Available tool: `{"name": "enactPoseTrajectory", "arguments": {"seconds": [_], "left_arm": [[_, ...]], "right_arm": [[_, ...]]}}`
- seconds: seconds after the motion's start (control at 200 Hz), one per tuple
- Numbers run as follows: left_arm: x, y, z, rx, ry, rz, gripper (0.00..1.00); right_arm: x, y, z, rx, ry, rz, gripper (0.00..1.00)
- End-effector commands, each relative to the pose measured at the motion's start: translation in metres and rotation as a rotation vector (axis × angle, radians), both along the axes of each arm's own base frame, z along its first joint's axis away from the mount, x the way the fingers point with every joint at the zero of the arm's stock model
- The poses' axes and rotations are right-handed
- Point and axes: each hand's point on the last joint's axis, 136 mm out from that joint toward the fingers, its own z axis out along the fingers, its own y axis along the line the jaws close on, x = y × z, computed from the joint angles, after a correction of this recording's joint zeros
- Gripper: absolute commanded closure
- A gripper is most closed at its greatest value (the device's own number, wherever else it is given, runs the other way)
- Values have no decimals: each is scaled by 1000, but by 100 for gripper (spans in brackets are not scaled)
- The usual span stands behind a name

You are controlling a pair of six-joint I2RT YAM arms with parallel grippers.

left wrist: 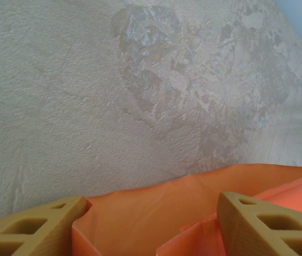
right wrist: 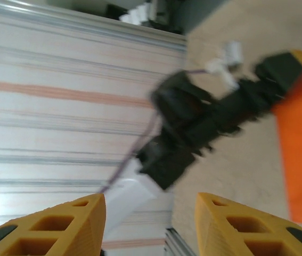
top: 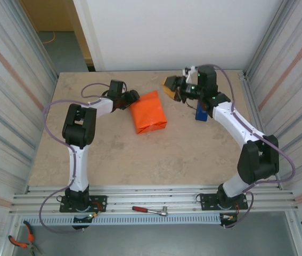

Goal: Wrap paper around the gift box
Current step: Press the wrapping paper on the gift box, then move the gift box to the center of the table.

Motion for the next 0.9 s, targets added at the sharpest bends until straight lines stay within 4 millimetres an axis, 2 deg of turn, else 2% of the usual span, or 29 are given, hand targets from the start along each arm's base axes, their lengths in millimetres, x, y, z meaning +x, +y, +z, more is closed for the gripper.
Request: {"name": "enactPoseTrajectory", "arguments": {"seconds": [0.0,0.03,0.04,0.055,0.175,0.386,0.536,0.646,0.772,0.897], "left_arm": [[1,6,51,17,-116,-52,33],[-2,8,48,27,-117,-59,33],[-3,8,58,26,-135,-60,33],[-4,9,63,29,-145,-62,33],[-20,16,75,56,-181,-85,32],[-66,18,81,67,-205,-145,30],[-109,-1,61,66,-168,-216,30],[-131,-14,51,74,-169,-245,29],[-141,-27,44,62,-166,-275,29],[-146,-36,42,40,-159,-298,29]], "right_arm": [[-3,-10,-40,-106,-19,13,52],[-5,-12,-52,-138,-27,20,52],[-5,-13,-56,-150,-27,22,51],[-6,-15,-63,-168,-19,19,51],[-9,-27,-106,-257,13,28,48],[-6,-20,-154,-246,98,74,47],[-3,-10,-177,-249,132,83,47],[2,-1,-190,-233,150,89,47],[2,11,-200,-199,175,103,51],[-7,20,-206,-182,198,118,56]]}}
